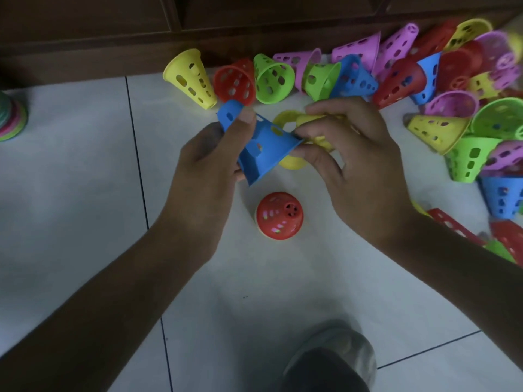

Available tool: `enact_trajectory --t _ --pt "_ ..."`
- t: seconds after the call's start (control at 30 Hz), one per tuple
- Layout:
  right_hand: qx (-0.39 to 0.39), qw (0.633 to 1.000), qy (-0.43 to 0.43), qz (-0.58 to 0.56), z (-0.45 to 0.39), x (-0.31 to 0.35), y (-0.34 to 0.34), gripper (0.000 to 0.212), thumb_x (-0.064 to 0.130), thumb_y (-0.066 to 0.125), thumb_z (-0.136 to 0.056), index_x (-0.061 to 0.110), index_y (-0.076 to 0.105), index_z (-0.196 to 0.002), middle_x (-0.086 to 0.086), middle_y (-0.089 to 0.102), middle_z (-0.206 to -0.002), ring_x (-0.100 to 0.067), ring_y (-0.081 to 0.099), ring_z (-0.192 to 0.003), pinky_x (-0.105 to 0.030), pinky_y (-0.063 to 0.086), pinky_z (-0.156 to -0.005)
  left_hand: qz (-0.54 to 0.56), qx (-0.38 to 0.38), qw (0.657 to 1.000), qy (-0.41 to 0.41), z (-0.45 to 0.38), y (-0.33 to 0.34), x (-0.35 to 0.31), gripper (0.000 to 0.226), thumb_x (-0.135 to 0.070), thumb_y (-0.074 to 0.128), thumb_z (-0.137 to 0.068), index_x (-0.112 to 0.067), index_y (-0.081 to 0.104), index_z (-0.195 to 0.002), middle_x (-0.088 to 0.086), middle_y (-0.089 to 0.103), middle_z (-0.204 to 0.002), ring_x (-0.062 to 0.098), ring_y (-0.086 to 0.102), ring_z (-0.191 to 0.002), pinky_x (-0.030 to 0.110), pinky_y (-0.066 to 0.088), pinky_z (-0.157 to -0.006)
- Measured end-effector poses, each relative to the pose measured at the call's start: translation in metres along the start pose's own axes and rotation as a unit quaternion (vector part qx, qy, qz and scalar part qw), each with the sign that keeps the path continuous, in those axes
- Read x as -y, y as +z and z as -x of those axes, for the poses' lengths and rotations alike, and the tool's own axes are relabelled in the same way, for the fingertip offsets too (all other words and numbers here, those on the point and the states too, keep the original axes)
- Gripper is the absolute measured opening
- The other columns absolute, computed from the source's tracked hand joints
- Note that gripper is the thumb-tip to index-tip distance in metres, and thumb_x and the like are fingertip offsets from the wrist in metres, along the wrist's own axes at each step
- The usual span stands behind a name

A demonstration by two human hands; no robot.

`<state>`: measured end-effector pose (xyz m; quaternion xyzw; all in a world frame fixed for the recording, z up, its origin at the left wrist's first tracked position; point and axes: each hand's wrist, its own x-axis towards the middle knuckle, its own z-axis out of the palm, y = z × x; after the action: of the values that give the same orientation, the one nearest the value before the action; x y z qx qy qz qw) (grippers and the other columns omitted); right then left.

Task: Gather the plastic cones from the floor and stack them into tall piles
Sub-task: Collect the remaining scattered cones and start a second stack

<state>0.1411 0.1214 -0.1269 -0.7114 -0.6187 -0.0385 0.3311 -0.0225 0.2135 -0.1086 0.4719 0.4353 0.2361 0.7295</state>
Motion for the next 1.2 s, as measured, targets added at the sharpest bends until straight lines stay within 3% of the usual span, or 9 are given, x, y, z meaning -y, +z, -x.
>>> enact_trajectory --t 0.17,0.27,0.4,0.53,0.6,0.8,1.0,1.1,1.2 --pt "0.027 0.997 0.063 -0.04 0.018 -0.004 -0.005 0.022 0.022 0.069 -0.096 0.008 0.071 -0.113 -0.013 0.061 -0.121 -0.031 0.061 -0.11 -0.039 0.054 -0.089 -0.047 -0.017 0.996 0.071 0.01 -0.001 0.011 0.031 -0.04 0.058 -0.096 -0.01 0.061 -0.091 0.015 0.061 -0.09 0.017 0.059 -0.088 0.034 0.047 -0.084" --pt "0.011 0.989 0.128 -0.072 0.028 -0.004 -0.01 0.023 0.022 0.066 -0.098 0.009 0.067 -0.117 -0.007 0.059 -0.121 -0.02 0.06 -0.113 -0.033 0.054 -0.089 -0.098 -0.002 0.99 0.105 0.018 -0.001 0.02 0.017 -0.031 0.062 -0.098 -0.015 0.063 -0.095 -0.008 0.066 -0.081 0.005 0.065 -0.084 0.021 0.05 -0.078" --pt "-0.025 0.97 0.22 -0.104 0.035 -0.001 -0.017 0.028 0.027 0.064 -0.098 0.014 0.061 -0.123 0.004 0.057 -0.121 -0.003 0.057 -0.11 -0.018 0.052 -0.084 -0.2 0.027 0.972 0.12 0.021 -0.004 0.041 0.03 -0.033 0.072 -0.085 -0.027 0.066 -0.113 -0.009 0.071 -0.107 0.016 0.066 -0.107 0.031 0.053 -0.095" --pt "-0.045 0.958 0.254 -0.125 0.038 0.001 -0.022 0.025 0.029 0.063 -0.098 0.024 0.057 -0.121 0.003 0.058 -0.124 -0.001 0.057 -0.11 -0.022 0.053 -0.084 -0.274 0.044 0.95 0.144 0.025 0.0 0.052 0.041 -0.032 0.077 -0.075 -0.033 0.066 -0.115 -0.018 0.069 -0.111 -0.001 0.062 -0.107 0.006 0.042 -0.09" --pt "-0.046 0.955 0.261 -0.132 0.038 0.004 -0.024 0.025 0.028 0.064 -0.098 0.022 0.057 -0.122 0.003 0.058 -0.123 -0.003 0.058 -0.111 -0.026 0.054 -0.084 -0.311 0.058 0.937 0.146 0.024 0.001 0.057 0.043 -0.033 0.076 -0.074 -0.031 0.068 -0.116 -0.02 0.068 -0.11 -0.001 0.06 -0.107 0.003 0.038 -0.089" --pt "-0.035 0.954 0.258 -0.147 0.038 0.016 -0.027 0.022 0.026 0.063 -0.099 0.027 0.056 -0.12 0.01 0.057 -0.12 -0.006 0.058 -0.112 -0.025 0.054 -0.084 -0.378 0.085 0.909 0.157 0.021 -0.001 0.072 0.044 -0.035 0.074 -0.075 -0.03 0.067 -0.118 -0.02 0.065 -0.113 0.005 0.057 -0.109 0.016 0.042 -0.093" --pt "0.014 0.949 0.255 -0.183 0.042 0.027 -0.029 0.029 0.02 0.07 -0.095 0.02 0.059 -0.122 0.005 0.062 -0.119 -0.014 0.062 -0.11 -0.034 0.057 -0.085 -0.412 0.083 0.887 0.191 0.017 -0.014 0.072 0.044 -0.037 0.076 -0.074 -0.033 0.064 -0.116 -0.035 0.055 -0.103 0.001 0.051 -0.101 0.002 0.033 -0.087" --pt "0.06 0.949 0.239 -0.197 0.047 0.031 -0.027 0.033 0.021 0.072 -0.093 0.02 0.06 -0.123 0.005 0.064 -0.119 -0.019 0.063 -0.109 -0.041 0.056 -0.084 -0.438 0.071 0.874 0.198 0.01 -0.035 0.071 0.043 -0.039 0.077 -0.078 -0.027 0.066 -0.117 -0.022 0.063 -0.112 0.007 0.056 -0.106 0.008 0.036 -0.092" --pt "0.098 0.956 0.213 -0.176 0.051 0.036 -0.021 0.037 0.022 0.073 -0.089 0.026 0.059 -0.123 0.009 0.064 -0.117 -0.017 0.062 -0.109 -0.029 0.052 -0.087 -0.457 0.047 0.869 0.183 0.004 -0.057 0.065 0.041 -0.032 0.082 -0.081 -0.025 0.069 -0.12 -0.016 0.066 -0.117 0.007 0.058 -0.109 0.017 0.039 -0.097"
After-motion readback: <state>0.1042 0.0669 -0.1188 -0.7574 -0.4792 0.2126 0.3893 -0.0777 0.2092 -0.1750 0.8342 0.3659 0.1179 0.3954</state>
